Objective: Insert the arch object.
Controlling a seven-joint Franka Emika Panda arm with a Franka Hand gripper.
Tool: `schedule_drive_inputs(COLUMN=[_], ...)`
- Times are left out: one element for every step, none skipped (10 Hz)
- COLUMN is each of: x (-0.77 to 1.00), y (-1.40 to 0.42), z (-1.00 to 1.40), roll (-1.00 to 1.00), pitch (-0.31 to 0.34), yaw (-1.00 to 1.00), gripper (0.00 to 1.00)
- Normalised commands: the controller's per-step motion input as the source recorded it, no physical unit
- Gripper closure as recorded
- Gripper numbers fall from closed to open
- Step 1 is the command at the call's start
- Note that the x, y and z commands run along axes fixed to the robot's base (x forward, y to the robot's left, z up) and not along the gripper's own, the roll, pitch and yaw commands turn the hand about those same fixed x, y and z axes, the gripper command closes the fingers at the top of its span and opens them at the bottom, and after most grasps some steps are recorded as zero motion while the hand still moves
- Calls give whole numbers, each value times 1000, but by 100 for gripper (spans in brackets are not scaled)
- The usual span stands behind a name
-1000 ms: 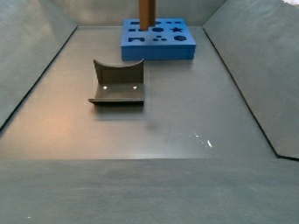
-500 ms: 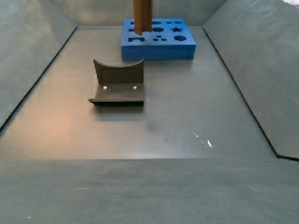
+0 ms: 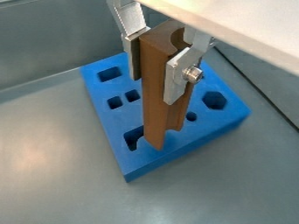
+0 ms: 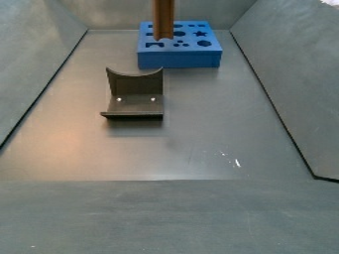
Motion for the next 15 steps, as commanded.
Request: schedule_drive_inputs(x=[0,249,311,286,340,137,151,234,189,166,234,303,197,94,37], y=[0,-137,-323,-340,-337,-43,0,0,0,0,0,0,0,0,0], z=[0,-9,-197,-229,-200,-49,-114,-229,-231,-211,-237,-209,-211,-257,-343], roll=[134,116,29,0,61,57,10,0,0,0,0,0,0,-9,-29], pitch=[-3,-6,0,0,74,101,54,36,24,24,27,57,40,20,0], yaw=[-1000,-789,-677,-683,-483,-126,-6,-60,0,0,0,-71,-103,-186,-483], gripper=[100,100,100,100,100,100,100,100,100,100,100,100,100,100,100])
